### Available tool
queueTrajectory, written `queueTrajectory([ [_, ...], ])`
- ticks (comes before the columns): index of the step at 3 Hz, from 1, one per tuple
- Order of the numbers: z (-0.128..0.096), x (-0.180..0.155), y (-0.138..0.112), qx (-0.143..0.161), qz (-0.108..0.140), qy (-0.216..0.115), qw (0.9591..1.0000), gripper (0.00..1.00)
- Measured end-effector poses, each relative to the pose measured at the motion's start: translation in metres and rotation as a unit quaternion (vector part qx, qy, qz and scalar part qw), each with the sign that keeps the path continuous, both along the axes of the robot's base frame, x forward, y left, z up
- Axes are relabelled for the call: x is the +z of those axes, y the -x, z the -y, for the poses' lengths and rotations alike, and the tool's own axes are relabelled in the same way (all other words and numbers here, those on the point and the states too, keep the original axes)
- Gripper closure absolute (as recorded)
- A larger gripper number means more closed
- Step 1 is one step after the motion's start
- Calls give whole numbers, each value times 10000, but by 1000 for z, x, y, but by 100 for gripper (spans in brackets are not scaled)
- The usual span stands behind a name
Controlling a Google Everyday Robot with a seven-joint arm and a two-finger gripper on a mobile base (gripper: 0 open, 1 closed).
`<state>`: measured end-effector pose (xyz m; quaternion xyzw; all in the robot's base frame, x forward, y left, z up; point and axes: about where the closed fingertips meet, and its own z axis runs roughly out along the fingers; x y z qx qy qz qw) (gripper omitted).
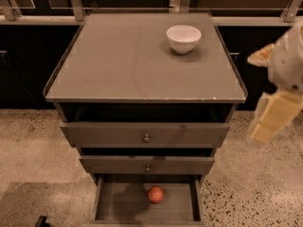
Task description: Pick apple from bottom drawer and place on counter
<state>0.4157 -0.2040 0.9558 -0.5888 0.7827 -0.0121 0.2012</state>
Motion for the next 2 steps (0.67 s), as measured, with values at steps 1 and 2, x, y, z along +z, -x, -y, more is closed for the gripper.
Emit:
queueTrajectory([
  [1, -10, -63, 23, -370, -182, -920, 9949, 0],
  [2, -26, -158, 37, -654, -573, -1998, 9760, 0],
])
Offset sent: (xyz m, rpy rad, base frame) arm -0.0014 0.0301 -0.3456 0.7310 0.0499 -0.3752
